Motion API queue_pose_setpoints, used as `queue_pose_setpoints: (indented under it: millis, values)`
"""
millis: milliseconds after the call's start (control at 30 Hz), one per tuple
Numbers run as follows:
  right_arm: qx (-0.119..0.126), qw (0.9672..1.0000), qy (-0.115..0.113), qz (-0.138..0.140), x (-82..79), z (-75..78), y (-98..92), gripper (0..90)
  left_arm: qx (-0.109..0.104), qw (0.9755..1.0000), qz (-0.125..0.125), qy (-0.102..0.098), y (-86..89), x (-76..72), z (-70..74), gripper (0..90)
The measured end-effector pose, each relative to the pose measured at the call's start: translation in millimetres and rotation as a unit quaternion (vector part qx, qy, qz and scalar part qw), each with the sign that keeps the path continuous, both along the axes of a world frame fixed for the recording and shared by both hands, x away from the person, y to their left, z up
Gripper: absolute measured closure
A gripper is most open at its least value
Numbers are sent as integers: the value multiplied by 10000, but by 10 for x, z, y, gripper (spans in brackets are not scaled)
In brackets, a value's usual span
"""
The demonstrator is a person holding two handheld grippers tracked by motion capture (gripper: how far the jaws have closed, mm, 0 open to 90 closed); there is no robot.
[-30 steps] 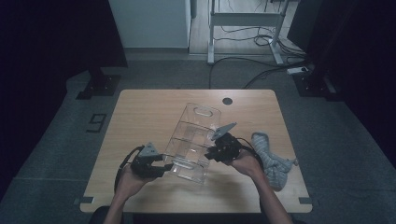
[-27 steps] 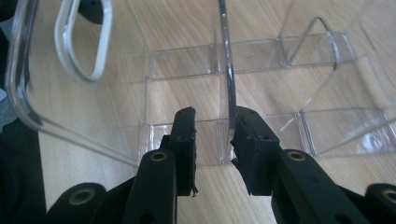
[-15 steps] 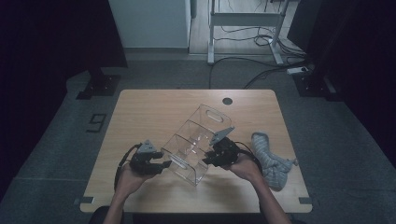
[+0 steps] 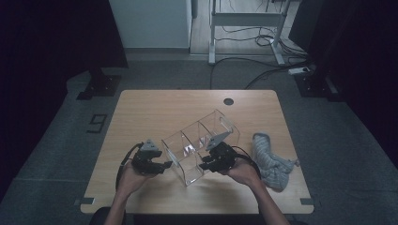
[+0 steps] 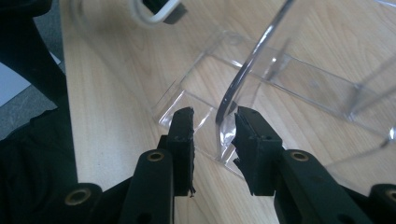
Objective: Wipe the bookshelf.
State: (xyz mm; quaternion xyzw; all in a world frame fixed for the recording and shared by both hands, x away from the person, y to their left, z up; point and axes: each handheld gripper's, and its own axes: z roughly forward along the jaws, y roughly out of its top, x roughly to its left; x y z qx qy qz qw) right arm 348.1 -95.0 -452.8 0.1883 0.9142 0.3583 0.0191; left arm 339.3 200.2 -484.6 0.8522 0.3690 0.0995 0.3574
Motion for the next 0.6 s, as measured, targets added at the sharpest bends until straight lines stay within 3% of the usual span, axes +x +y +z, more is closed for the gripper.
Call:
queue_pose_setpoints:
  millis: [167,300,433,600]
  values:
    - [-42,9999,5,114,-41,-9,108,667,-5,9999,124,37,24,55,-42,334]
    - [-17,9999,125,59,-38,-23,126,628,-46,9998,185,-11,26,49,-39,273]
    - [-17,9998,175,-22,-62,-20,72,559,-119,9997,157,-160,65,-89,69,221]
    - [35,9993,280,-227,-118,-13,-125,513,-253,9993,-26,-259,90,-281,186,196]
